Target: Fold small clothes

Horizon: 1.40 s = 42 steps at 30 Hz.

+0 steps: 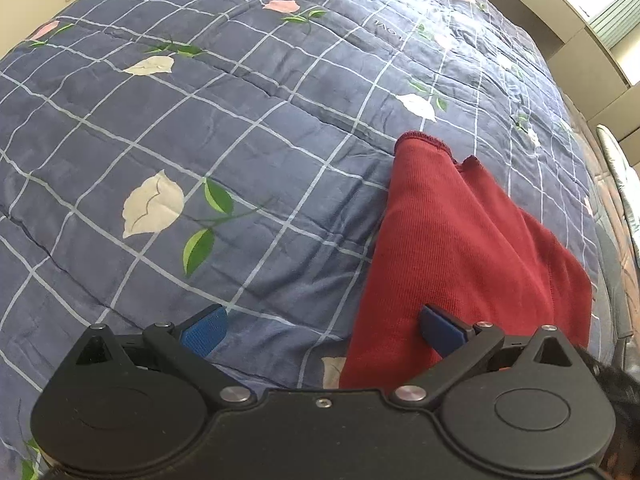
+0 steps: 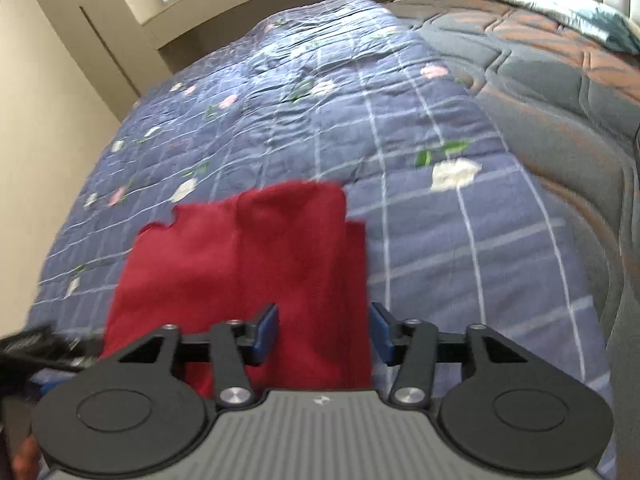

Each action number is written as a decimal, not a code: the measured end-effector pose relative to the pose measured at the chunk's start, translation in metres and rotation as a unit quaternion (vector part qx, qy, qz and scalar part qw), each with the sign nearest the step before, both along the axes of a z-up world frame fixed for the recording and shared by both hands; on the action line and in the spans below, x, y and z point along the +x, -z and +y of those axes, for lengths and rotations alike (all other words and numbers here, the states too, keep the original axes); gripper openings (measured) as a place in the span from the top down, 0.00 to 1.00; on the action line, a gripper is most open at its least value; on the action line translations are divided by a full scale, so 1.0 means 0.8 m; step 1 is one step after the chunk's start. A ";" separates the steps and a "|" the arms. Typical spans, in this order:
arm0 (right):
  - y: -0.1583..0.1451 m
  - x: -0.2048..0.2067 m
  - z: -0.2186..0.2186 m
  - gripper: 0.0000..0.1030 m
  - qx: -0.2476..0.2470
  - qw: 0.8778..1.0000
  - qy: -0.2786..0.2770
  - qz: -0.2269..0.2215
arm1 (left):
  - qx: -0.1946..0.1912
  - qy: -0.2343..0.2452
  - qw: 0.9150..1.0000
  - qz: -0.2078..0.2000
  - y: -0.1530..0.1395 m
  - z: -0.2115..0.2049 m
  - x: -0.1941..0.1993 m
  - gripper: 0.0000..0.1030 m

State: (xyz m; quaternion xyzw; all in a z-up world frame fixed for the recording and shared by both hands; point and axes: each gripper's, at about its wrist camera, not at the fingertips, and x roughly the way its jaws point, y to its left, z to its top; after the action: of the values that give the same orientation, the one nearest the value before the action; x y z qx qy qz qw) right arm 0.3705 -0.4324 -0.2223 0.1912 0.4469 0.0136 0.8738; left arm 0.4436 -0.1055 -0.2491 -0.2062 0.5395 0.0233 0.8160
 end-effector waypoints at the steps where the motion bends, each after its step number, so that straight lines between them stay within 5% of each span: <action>1: -0.002 -0.011 0.002 0.41 0.007 1.000 -0.007 0.003 | -0.001 0.000 1.000 0.000 0.000 0.001 0.000 0.01; 12: 0.000 -0.073 0.061 0.59 0.053 0.990 -0.125 0.039 | 0.002 -0.001 1.000 -0.001 0.001 -0.004 0.001 0.01; 14: 0.006 -0.069 0.071 0.84 0.036 0.989 -0.136 0.052 | 0.005 0.003 1.000 -0.003 0.000 -0.005 0.001 0.01; 17: 0.010 -0.069 0.078 0.90 -0.002 0.988 -0.142 0.066 | 0.006 0.003 1.000 -0.003 -0.001 -0.006 0.001 0.01; 24: -0.005 -0.076 0.067 0.92 -0.039 0.986 -0.152 0.055 | 0.002 0.005 1.000 -0.004 -0.002 -0.006 0.000 0.01; 33: 0.018 -0.075 0.065 0.92 -0.041 0.985 -0.146 0.081 | 0.001 0.011 1.000 0.001 0.000 -0.007 -0.005 0.01; 36: 0.016 -0.078 0.058 0.77 -0.025 0.987 -0.139 0.080 | 0.004 0.005 1.000 -0.022 -0.010 -0.004 -0.009 0.01; 38: 0.016 -0.080 0.048 0.43 -0.022 0.988 -0.127 0.081 | -0.007 -0.002 0.999 -0.054 -0.021 0.000 -0.014 0.01; 42: 0.018 -0.082 0.025 0.22 -0.028 0.991 -0.095 0.089 | -0.013 0.000 0.998 -0.058 -0.026 -0.004 -0.005 0.01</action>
State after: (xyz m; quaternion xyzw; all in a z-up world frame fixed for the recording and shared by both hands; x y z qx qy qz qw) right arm 0.3048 -0.4122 -0.2365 0.1238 0.5389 0.0671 0.8305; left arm 0.4395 -0.1086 -0.2281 -0.2175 0.4912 0.0041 0.8435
